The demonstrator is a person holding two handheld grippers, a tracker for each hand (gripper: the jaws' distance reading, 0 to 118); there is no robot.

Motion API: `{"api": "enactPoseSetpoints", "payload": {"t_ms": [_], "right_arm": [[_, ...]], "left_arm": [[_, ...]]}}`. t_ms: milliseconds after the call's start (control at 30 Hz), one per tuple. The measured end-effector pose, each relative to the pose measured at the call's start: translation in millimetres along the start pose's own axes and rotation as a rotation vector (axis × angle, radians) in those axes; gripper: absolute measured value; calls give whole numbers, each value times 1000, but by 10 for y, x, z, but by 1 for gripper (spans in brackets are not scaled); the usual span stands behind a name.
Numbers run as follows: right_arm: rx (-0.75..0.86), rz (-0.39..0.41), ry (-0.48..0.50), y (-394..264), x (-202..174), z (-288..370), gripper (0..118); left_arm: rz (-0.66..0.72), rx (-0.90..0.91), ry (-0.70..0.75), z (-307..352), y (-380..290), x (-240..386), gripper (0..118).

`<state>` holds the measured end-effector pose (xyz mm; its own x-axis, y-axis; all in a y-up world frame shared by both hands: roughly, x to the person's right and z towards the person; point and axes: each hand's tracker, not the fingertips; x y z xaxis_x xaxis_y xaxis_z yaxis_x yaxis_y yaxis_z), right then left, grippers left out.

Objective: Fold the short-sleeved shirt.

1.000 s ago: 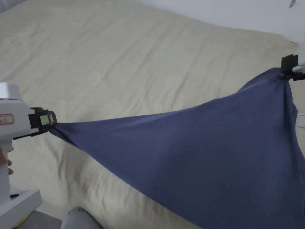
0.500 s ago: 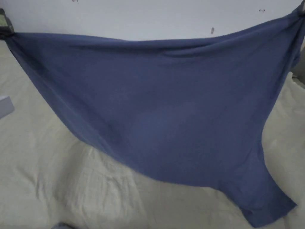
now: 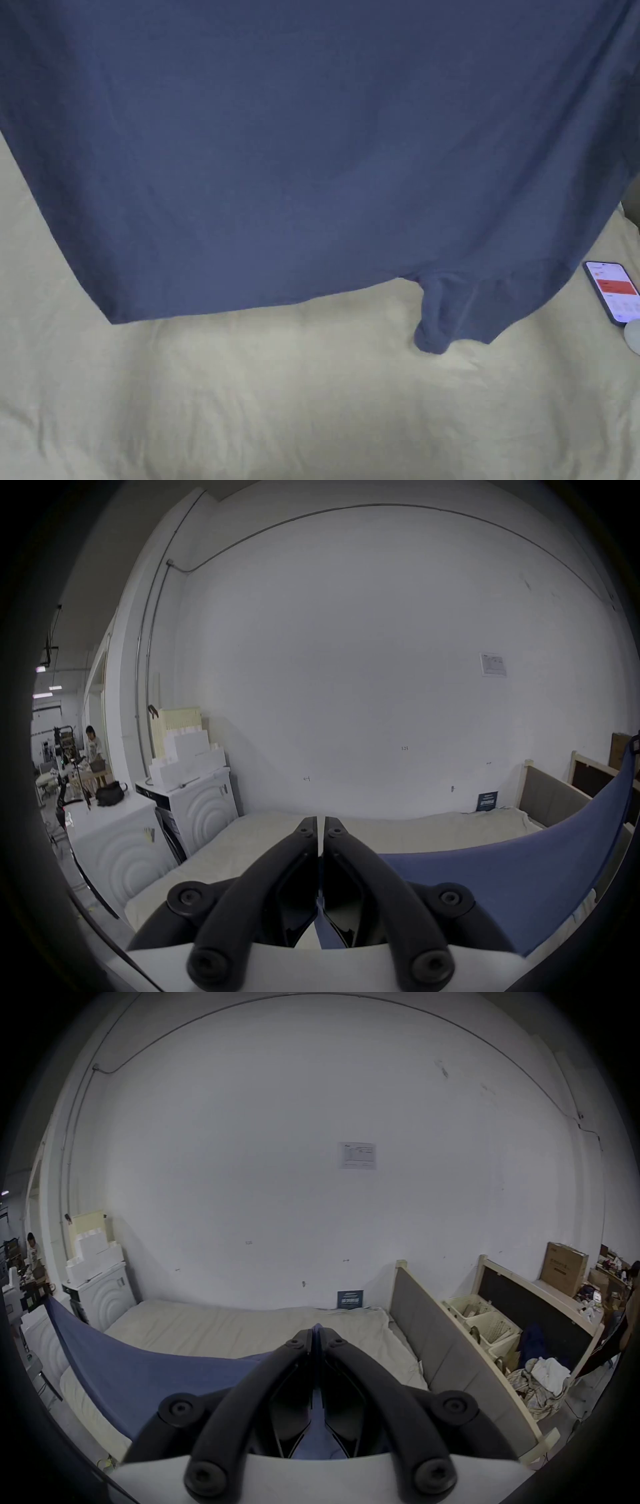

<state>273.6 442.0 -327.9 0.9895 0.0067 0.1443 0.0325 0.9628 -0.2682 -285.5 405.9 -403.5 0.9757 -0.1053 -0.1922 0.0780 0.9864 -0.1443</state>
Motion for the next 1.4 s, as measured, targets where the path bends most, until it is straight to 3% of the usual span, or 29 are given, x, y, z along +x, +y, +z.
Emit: {"api": "enactPoseSetpoints", "payload": {"t_ms": [267, 500, 633, 700, 800, 833, 900, 1133, 1400], "right_arm": [[-14, -6, -87, 373, -83, -822, 2], [12, 12, -179, 633, -145, -1722, 2], [47, -1, -194, 638, -128, -1676, 2], [73, -5, -204, 726, -307, -2279, 2], [123, -15, -213, 713, -297, -2221, 2], [139, -26, -216, 783, -348, -2801, 2], [180, -42, -210, 764, -363, -2967, 2], [199, -45, -229, 365, -433, -3468, 2], [-67, -69, -212, -766, -360, -4101, 2]], "left_arm": [[16, 10, 139, -887, 383, 556, 0], [23, 68, 152, -1777, 456, 1021, 0], [137, 114, 147, -2218, 394, 1157, 0], [199, 124, 138, -2399, 360, 1206, 0], [179, 162, 169, -2621, 275, 1337, 0], [175, 172, 174, -2684, 250, 1374, 0], [178, 185, 185, -2826, 184, 1439, 0], [145, 196, 199, -3225, -302, 1702, 0], [-5, -34, 129, -3619, -1554, 2006, 0]]}}
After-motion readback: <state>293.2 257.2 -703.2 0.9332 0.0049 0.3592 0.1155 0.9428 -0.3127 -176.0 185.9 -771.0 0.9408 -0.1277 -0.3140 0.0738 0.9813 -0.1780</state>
